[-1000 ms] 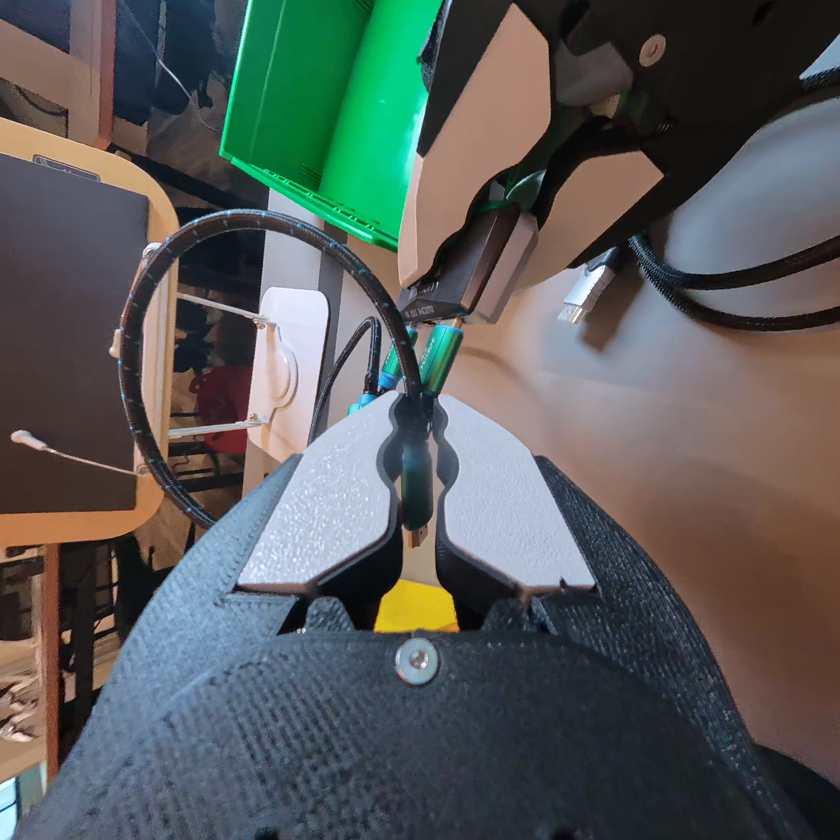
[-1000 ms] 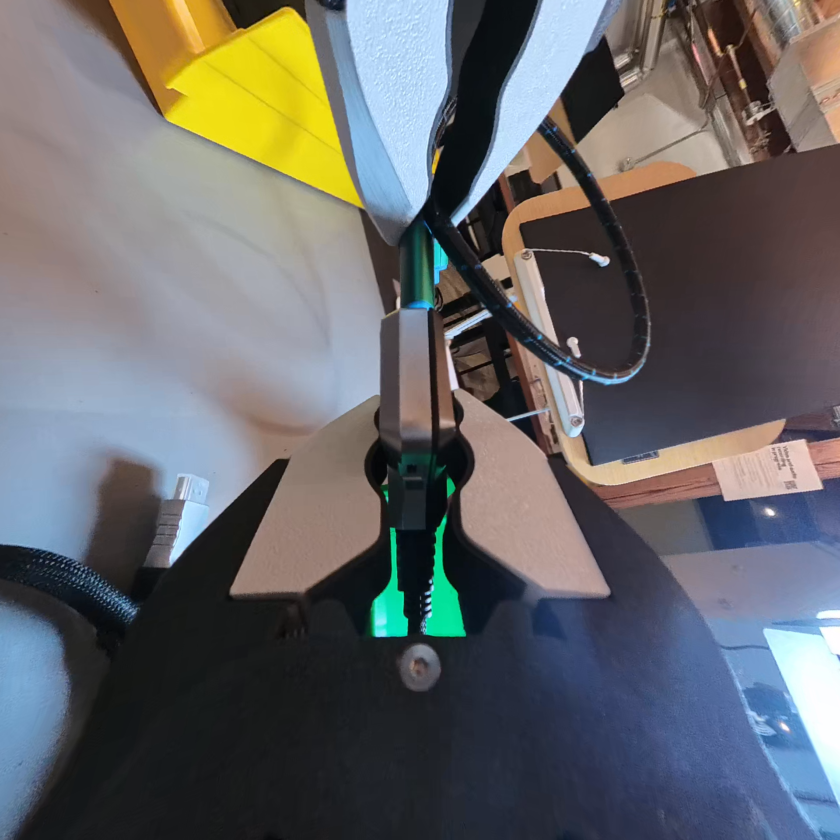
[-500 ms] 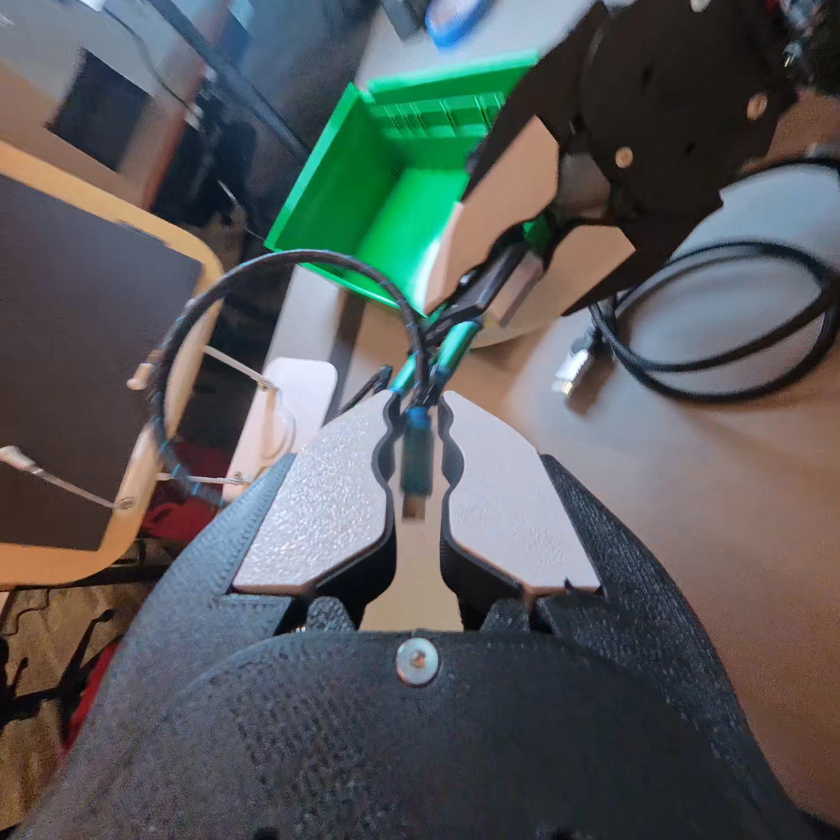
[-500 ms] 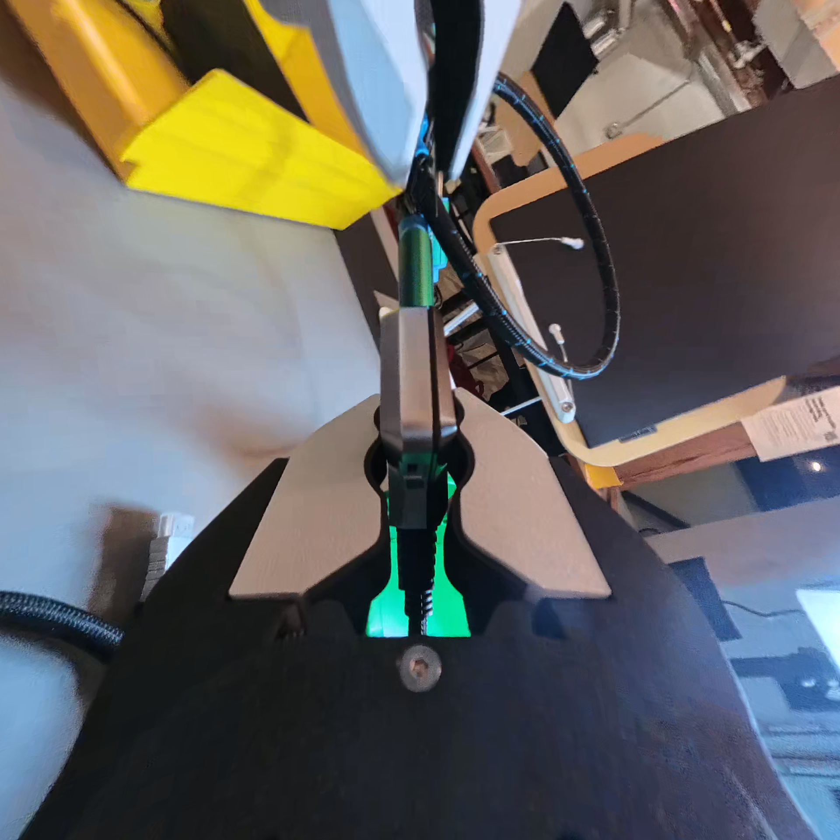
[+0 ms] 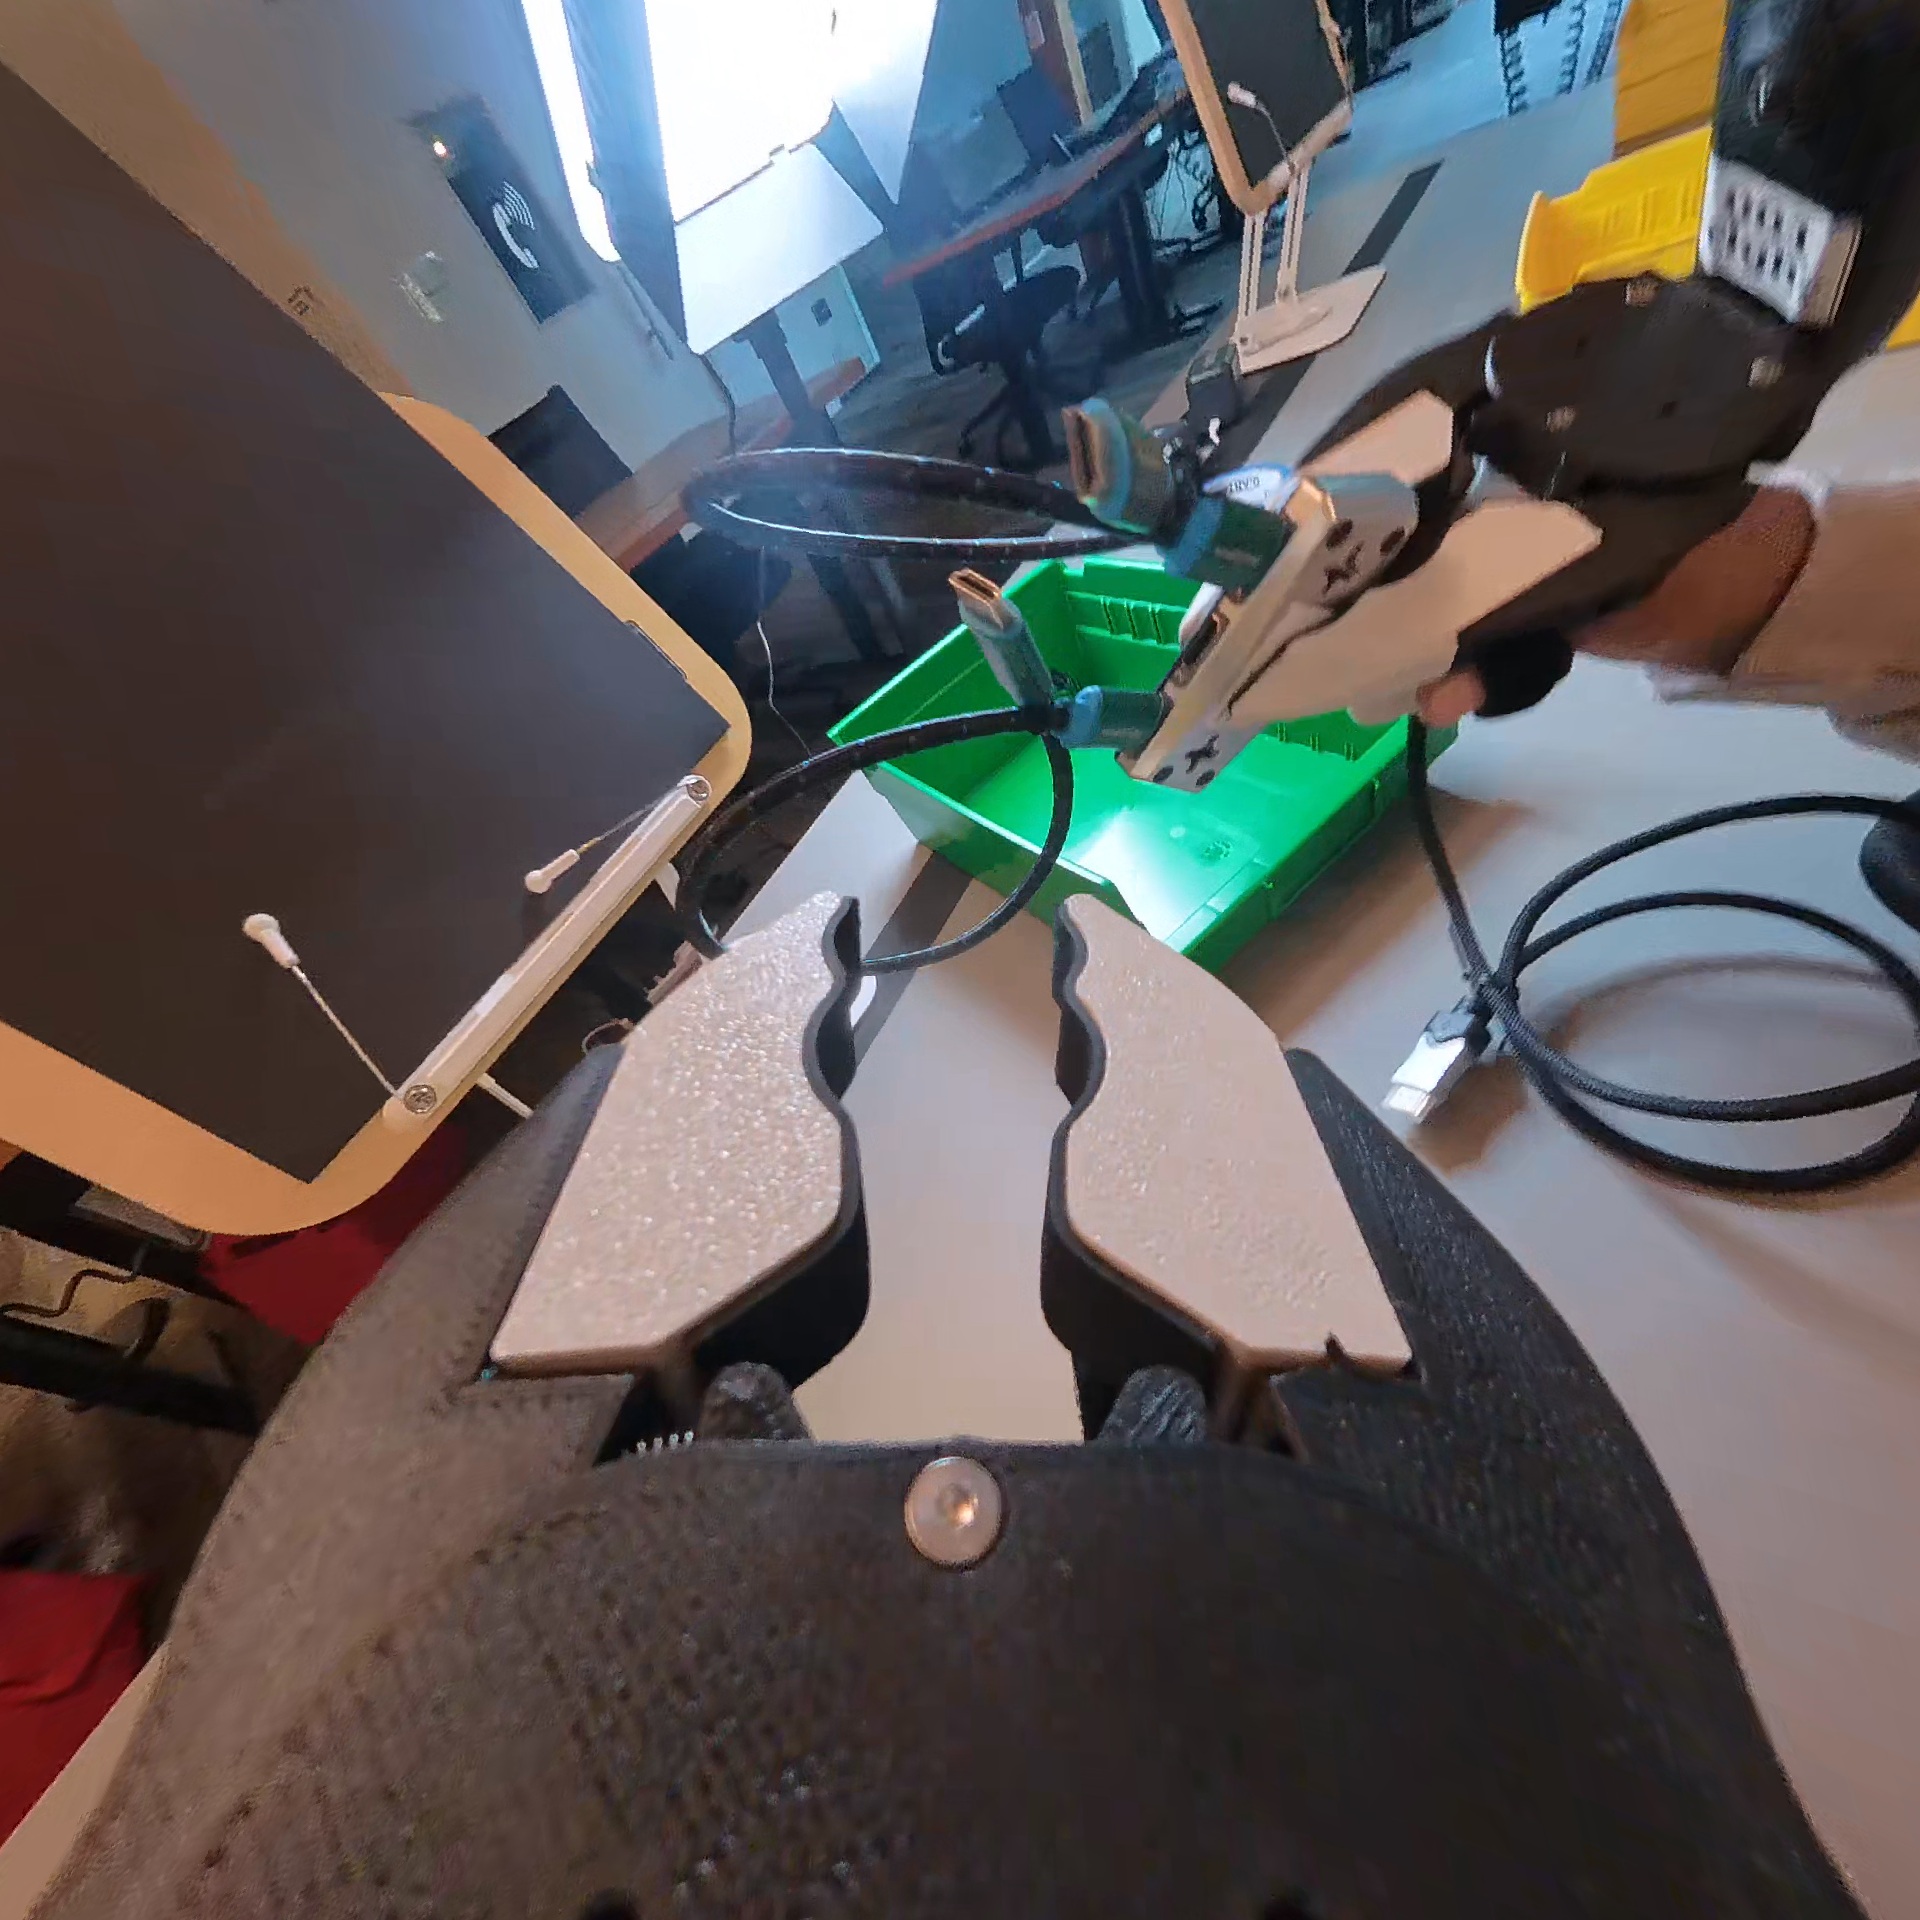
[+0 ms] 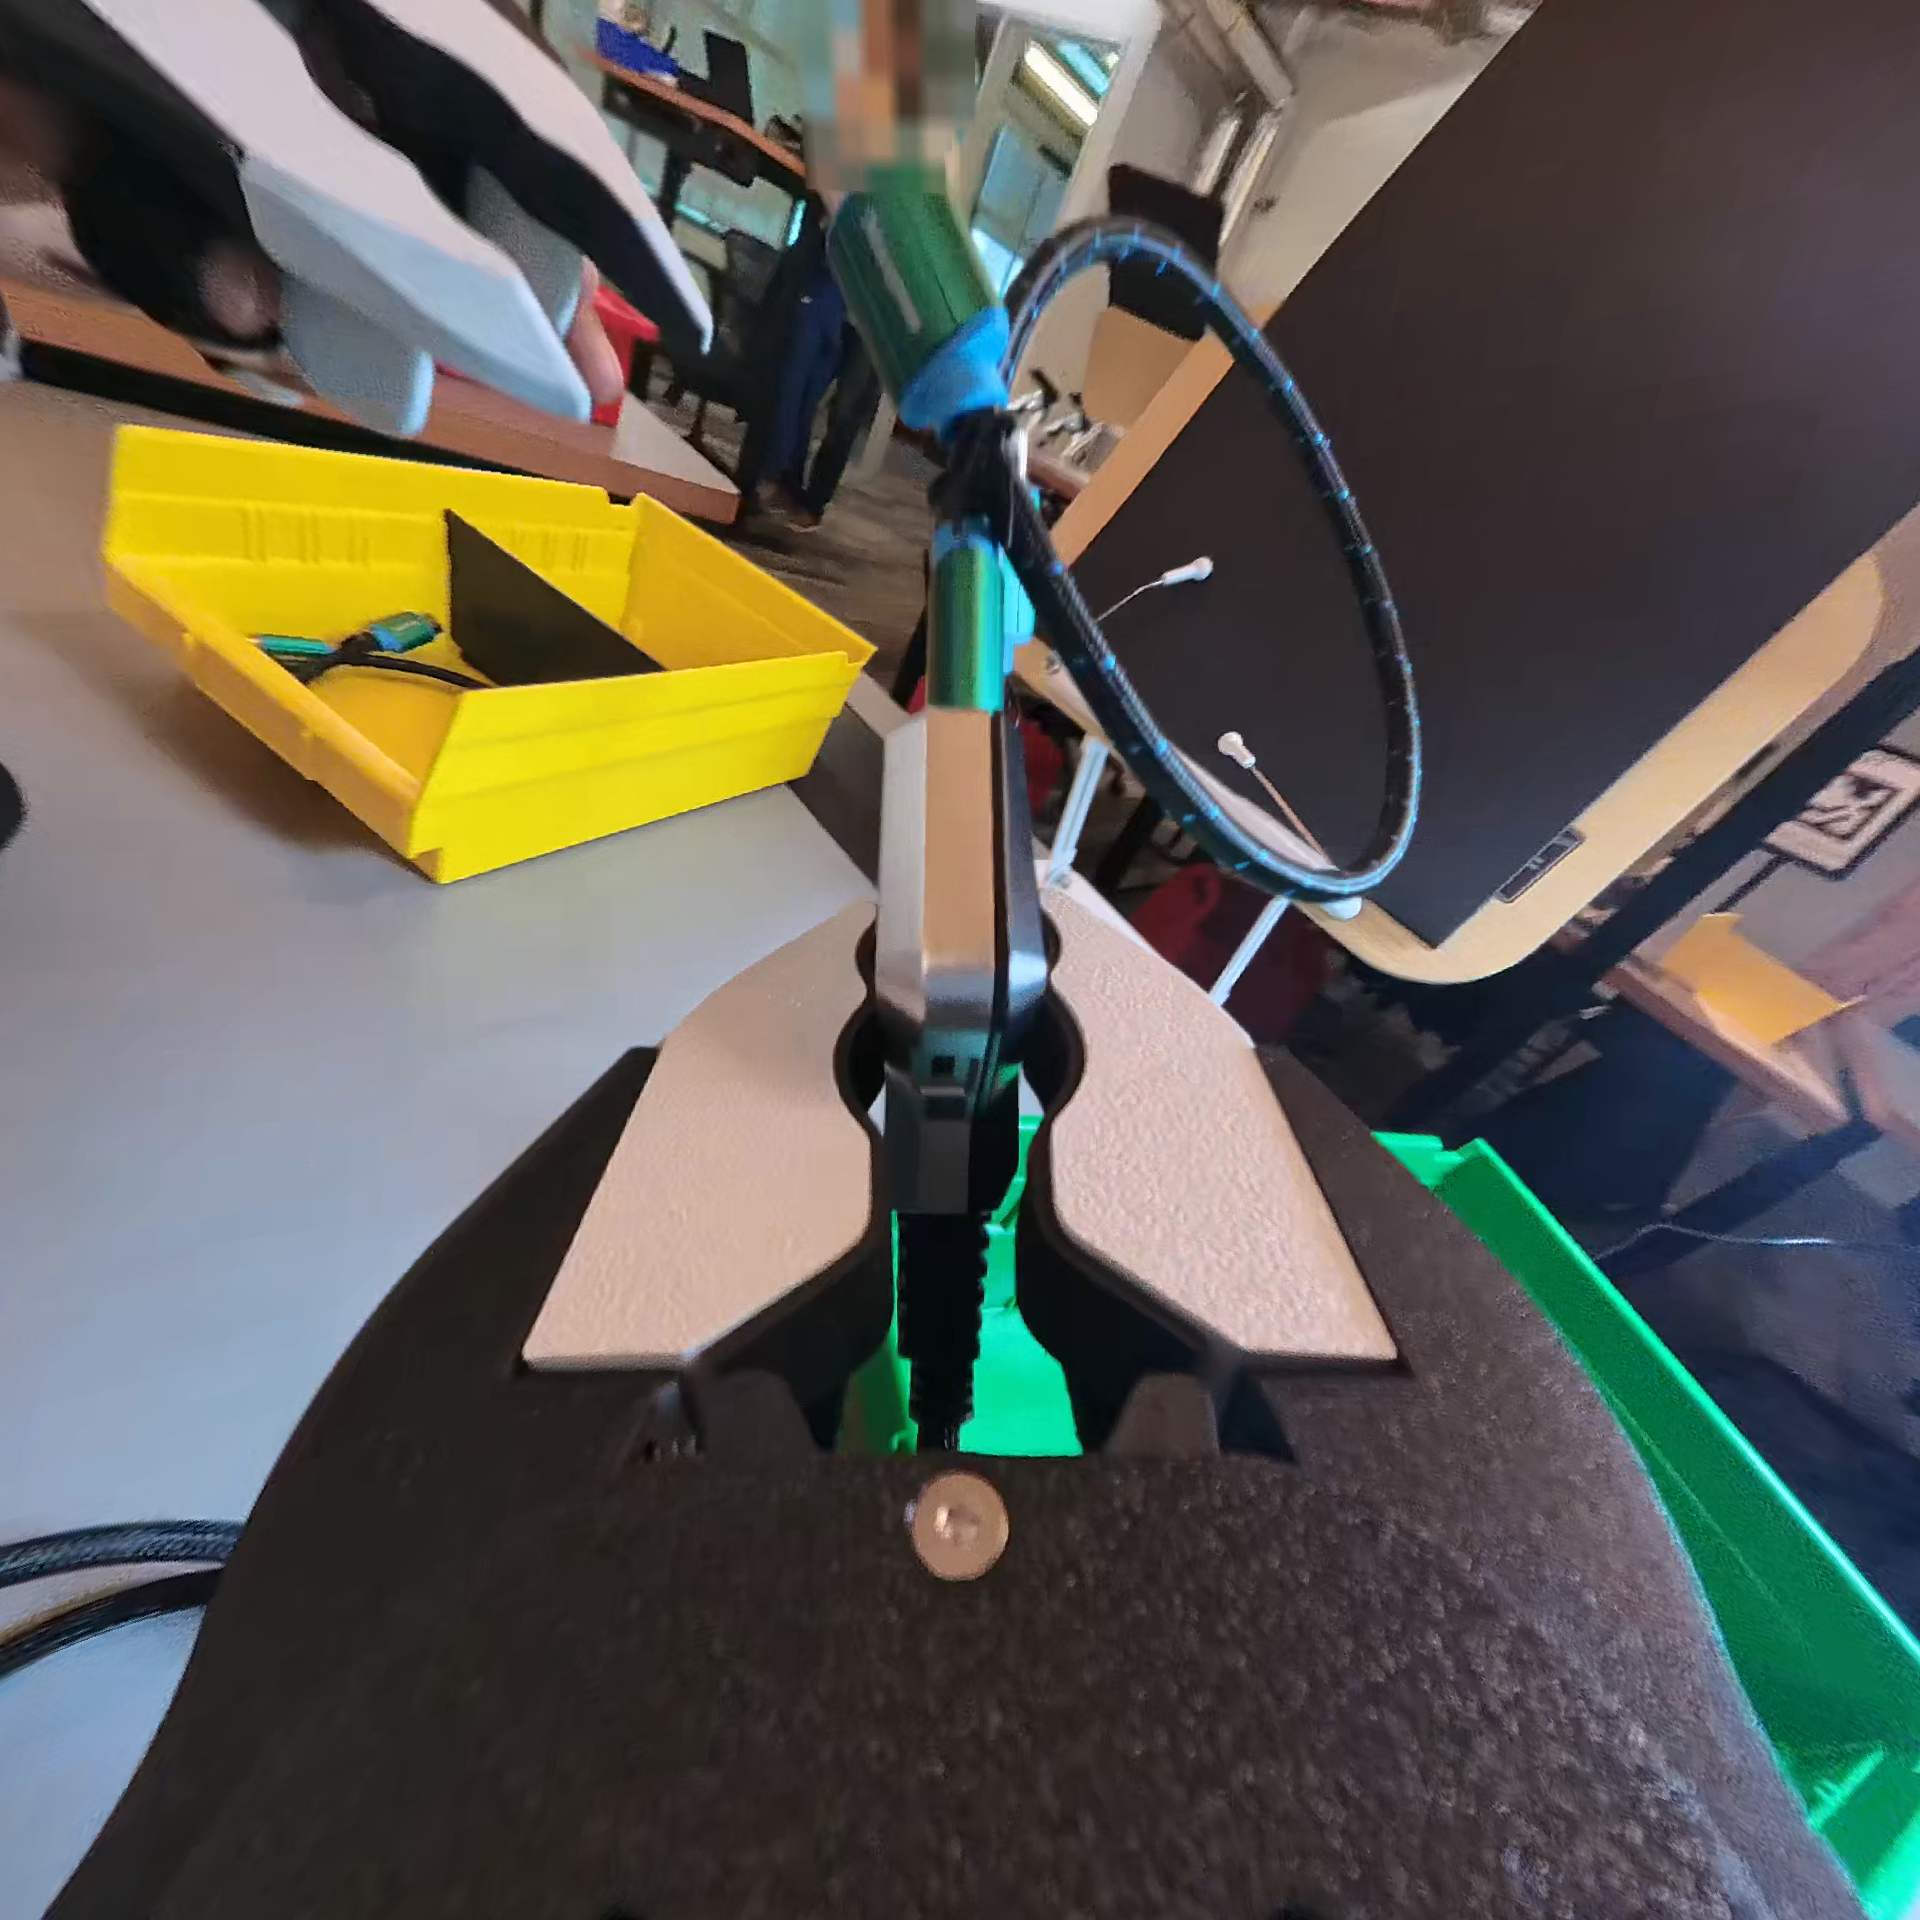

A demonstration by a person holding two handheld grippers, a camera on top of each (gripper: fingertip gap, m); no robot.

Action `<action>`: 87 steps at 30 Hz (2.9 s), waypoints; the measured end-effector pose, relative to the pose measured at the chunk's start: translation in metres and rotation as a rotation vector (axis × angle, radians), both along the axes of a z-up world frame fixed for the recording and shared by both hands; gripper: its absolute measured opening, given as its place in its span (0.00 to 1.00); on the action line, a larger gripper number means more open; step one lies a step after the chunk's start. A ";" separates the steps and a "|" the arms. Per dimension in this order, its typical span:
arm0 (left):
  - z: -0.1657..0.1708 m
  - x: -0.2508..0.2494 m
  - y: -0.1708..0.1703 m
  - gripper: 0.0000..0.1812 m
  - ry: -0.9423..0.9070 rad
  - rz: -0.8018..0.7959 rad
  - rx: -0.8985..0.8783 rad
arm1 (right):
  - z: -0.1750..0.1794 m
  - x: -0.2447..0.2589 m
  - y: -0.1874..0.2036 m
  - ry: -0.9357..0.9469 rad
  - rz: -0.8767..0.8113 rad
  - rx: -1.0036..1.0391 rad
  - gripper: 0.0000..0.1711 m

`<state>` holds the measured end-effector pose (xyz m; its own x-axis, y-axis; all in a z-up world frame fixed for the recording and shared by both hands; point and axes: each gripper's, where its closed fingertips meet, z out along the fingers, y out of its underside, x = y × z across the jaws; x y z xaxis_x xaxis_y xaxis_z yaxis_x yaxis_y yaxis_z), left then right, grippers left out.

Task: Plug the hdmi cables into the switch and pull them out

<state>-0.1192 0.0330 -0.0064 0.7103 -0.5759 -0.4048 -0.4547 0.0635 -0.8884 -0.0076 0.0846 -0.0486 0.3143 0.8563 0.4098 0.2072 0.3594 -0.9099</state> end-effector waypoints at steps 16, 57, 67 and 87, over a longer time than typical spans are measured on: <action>-0.149 0.023 -0.051 0.19 0.179 -0.094 -0.295 | -0.057 0.032 -0.049 -0.574 0.112 0.063 0.21; -0.178 0.016 -0.086 0.19 0.002 -0.100 -0.221 | -0.005 0.094 0.225 -0.108 -0.738 -0.002 0.13; -0.181 0.021 -0.087 0.18 0.028 -0.097 -0.212 | -0.108 0.082 0.191 -0.755 -0.594 -0.111 0.16; -0.065 -0.151 -0.070 0.18 -0.112 0.321 -0.033 | -0.023 0.054 0.013 -0.210 -0.118 -0.260 0.28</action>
<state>-0.2701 -0.0366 -0.0711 0.8966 -0.3268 -0.2989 -0.3465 -0.0970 -0.9330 0.0465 0.0980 -0.0718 0.3492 0.9034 0.2487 0.4258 0.0834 -0.9010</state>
